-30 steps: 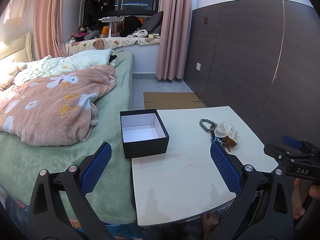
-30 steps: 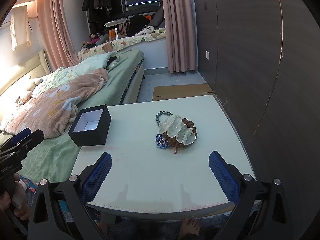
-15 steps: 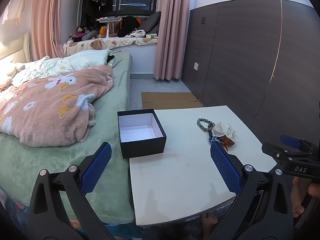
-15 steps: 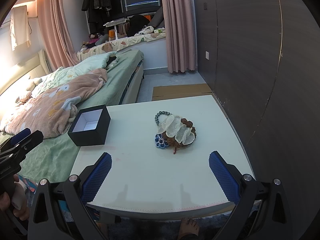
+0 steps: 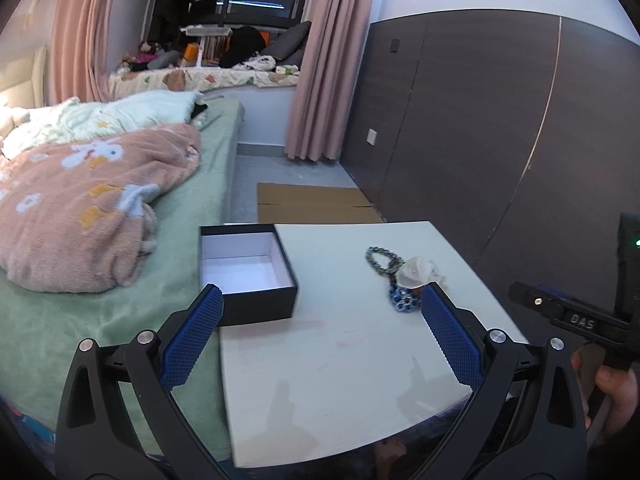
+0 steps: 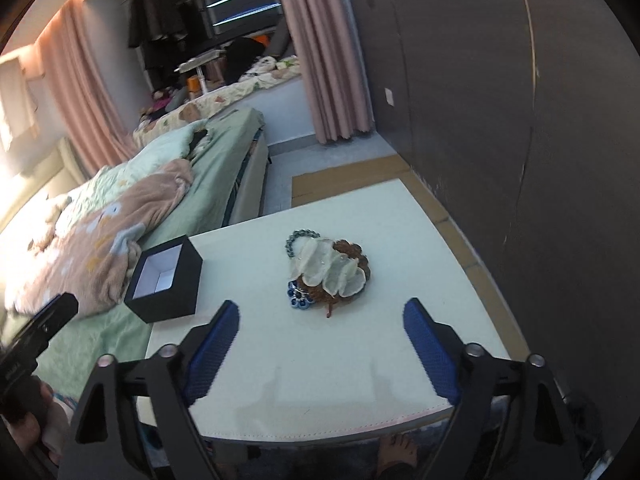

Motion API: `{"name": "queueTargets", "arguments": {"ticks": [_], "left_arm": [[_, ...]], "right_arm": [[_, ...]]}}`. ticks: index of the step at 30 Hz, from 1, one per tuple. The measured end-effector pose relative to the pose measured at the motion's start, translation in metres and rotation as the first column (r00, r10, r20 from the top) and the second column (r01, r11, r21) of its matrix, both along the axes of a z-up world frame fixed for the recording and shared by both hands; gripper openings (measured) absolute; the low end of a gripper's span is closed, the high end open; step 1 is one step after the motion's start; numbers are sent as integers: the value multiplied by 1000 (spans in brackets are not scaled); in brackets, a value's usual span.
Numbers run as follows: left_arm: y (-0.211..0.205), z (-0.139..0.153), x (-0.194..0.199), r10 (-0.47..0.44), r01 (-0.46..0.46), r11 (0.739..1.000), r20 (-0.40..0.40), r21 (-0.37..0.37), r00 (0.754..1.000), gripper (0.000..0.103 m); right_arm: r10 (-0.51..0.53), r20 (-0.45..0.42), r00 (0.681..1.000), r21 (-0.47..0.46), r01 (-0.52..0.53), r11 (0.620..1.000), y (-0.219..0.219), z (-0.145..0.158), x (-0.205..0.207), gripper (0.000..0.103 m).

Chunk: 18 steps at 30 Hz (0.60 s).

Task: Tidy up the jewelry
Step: 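Move the left tool to the jewelry pile and grasp the white fabric flower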

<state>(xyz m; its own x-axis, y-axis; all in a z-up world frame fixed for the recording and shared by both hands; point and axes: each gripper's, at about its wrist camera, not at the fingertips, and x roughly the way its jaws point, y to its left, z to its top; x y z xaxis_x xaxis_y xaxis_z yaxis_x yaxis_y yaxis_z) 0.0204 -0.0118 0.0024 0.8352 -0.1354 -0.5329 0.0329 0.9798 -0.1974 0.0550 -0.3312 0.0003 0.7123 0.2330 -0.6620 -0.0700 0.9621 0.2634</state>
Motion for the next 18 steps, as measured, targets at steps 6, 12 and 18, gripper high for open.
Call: {"name": "queueTargets", "arguments": {"ticks": [6, 12, 18], "left_arm": [[-14, 4, 22, -54, 53, 998, -16, -45, 998, 92], [-39, 7, 49, -124, 122, 991, -57, -47, 991, 79], [-68, 4, 81, -183, 178, 983, -108, -54, 977, 72]], "right_arm": [[-25, -57, 998, 99, 31, 995, -20, -12, 18, 61], [-85, -91, 992, 173, 99, 980, -46, -19, 34, 58], [-148, -128, 981, 202, 172, 964, -68, -27, 45, 59]]}}
